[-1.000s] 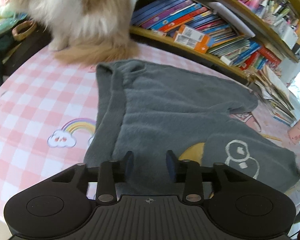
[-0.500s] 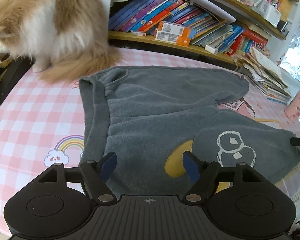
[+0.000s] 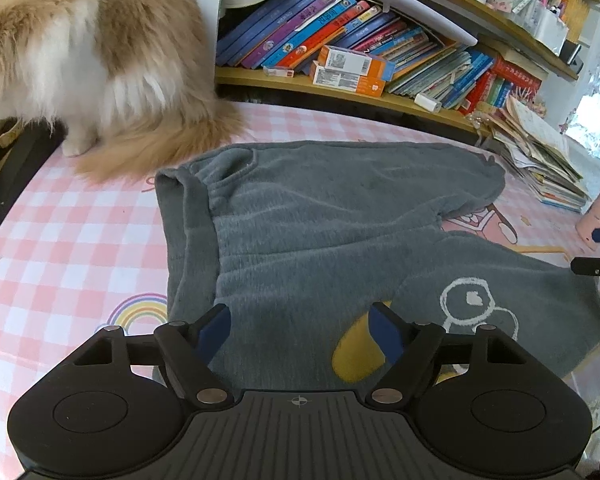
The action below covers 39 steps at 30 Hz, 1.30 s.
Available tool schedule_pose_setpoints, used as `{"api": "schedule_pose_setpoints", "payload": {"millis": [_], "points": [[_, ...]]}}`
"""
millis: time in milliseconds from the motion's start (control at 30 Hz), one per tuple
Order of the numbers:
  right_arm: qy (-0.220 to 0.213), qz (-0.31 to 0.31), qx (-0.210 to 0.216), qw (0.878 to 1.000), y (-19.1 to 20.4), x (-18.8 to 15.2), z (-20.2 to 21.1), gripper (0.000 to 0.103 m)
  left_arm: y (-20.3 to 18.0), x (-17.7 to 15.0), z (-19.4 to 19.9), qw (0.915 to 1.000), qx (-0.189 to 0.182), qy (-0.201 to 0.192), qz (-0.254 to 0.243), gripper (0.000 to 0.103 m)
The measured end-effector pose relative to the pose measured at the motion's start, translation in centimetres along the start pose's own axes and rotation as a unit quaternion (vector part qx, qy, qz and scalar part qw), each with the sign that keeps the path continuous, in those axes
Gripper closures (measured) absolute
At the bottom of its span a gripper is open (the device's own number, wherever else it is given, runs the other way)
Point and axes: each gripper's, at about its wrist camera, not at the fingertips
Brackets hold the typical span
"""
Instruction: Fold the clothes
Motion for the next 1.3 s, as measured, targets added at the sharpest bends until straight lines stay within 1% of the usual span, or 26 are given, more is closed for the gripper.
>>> {"api": "schedule_pose_setpoints", "payload": {"millis": [100, 200, 300, 367, 467, 600, 800, 933, 1167, 1300], "points": [[0.004, 0.027, 0.020, 0.999, -0.6, 1.1, -1.1, 0.018, -0.3, 0.9, -0.4, 1.0000, 0.009, 0.001, 0.001, 0.024], [0.009, 0.040, 0.039, 0.998, -1.4, 2.0, -2.5, 0.018, -0.8, 1.8, -0.9, 0.9998, 0.017, 0.003, 0.000, 0.020], [0.013, 0.052, 0.056, 0.997, -2.4, 2.9, -3.9, 0.018, -1.6, 2.7, -1.7, 0.9995, 0.027, 0.009, -0.009, 0.020], [0.013, 0.060, 0.063, 0.996, -3.4, 3.5, -5.0, 0.018, -2.1, 3.4, -2.3, 0.9992, 0.034, 0.016, -0.016, 0.019], [0.014, 0.071, 0.073, 0.995, -4.9, 4.3, -6.7, 0.018, -2.4, 4.4, -3.3, 0.9985, 0.042, 0.027, -0.023, 0.016], [0.015, 0.083, 0.083, 0.993, -7.6, 6.3, -9.3, 0.018, -2.6, 6.0, -4.9, 0.9965, 0.060, 0.035, -0.045, 0.014], [0.023, 0.087, 0.094, 0.992, -11.0, 9.9, -13.6, 0.018, -1.3, 8.2, -7.7, 0.9928, 0.085, 0.051, -0.067, 0.014], [0.025, 0.093, 0.104, 0.990, -12.2, 12.3, -16.2, 0.018, -0.1, 9.5, -9.6, 0.9911, 0.093, 0.056, -0.076, 0.014], [0.026, 0.112, 0.117, 0.986, -12.7, 15.8, -20.3, 0.018, 1.1, 12.0, -12.8, 0.9897, 0.087, 0.056, -0.099, 0.014], [0.034, 0.113, 0.119, 0.986, -12.8, 16.4, -22.1, 0.018, 1.5, 13.2, -14.7, 0.9897, 0.078, 0.058, -0.106, 0.014]]}}
Point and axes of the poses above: each gripper's, at about its wrist camera, not at the fingertips, and z roughly against the way its jaws point, y to its left, x to its top, and after that the axes turned 10 degrees about -z, right-handed
